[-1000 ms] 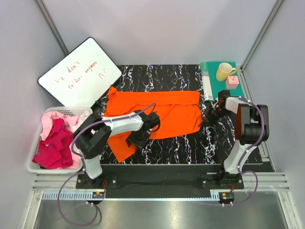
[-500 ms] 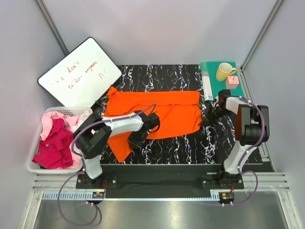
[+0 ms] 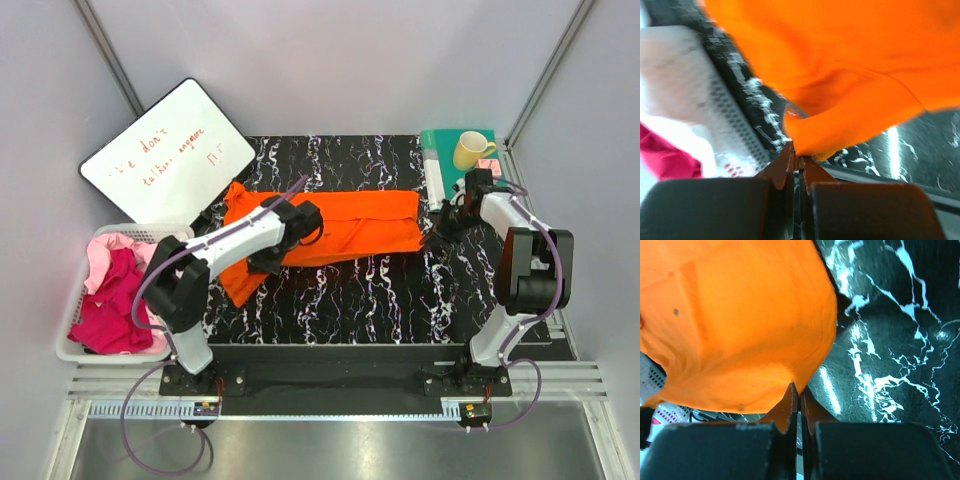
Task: Fold and stack the t-shirts
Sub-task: Fold the tshirt
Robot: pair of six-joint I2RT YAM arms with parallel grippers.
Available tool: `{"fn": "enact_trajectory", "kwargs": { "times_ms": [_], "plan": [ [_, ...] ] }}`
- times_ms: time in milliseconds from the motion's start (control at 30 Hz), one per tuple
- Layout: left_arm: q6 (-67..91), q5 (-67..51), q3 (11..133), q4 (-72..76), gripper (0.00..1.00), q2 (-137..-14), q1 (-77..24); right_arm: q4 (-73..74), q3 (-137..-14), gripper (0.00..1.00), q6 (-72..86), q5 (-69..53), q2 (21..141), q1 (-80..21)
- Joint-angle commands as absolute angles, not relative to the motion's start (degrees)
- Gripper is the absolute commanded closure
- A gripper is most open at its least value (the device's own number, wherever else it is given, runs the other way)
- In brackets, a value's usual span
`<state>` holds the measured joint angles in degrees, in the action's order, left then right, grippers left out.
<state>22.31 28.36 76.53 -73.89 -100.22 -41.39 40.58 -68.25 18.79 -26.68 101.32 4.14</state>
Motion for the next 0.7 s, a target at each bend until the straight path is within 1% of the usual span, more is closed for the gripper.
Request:
{"fn": "enact_trajectory", "kwargs": {
  "times_ms": [0, 100, 233, 367, 467, 600, 667],
  "plan": [
    [23.90, 37.44, 84.53, -79.00, 1.00, -103.96, -36.93, 41.22, -73.90, 1.00, 17.75, -27.86, 103.26, 4.04],
    [23.29, 39.19, 90.34, -79.63, 1.00, -108.09, -34.29, 41.22, -76.98, 1.00, 17.84, -27.95, 106.51, 4.04],
    [21.10, 44.71, 97.81, -80.07, 1.00, -115.12, -32.87, 41.22, -81.29, 1.00, 17.49, -28.04, 112.22, 4.04],
    [20.30, 46.32, 107.46, -82.17, 1.00, -120.93, -31.21, 41.48, -85.94, 1.00, 17.75, -28.30, 117.32, 4.04],
    [20.39, 47.19, 111.08, -83.14, 1.00, -124.09, -30.41, 41.66, -88.76, 1.00, 17.93, -28.91, 120.84, 4.04],
    [21.18, 48.43, 110.05, -83.41, 1.00, -124.80, -29.18, 42.01, -92.28, 1.00, 18.28, -29.88, 124.45, 4.04],
    [21.71, 48.95, 109.69, -83.32, 1.00, -124.80, -28.39, 42.36, -93.86, 0.97, 18.37, -30.06, 125.94, 4.04]
  ]
}}
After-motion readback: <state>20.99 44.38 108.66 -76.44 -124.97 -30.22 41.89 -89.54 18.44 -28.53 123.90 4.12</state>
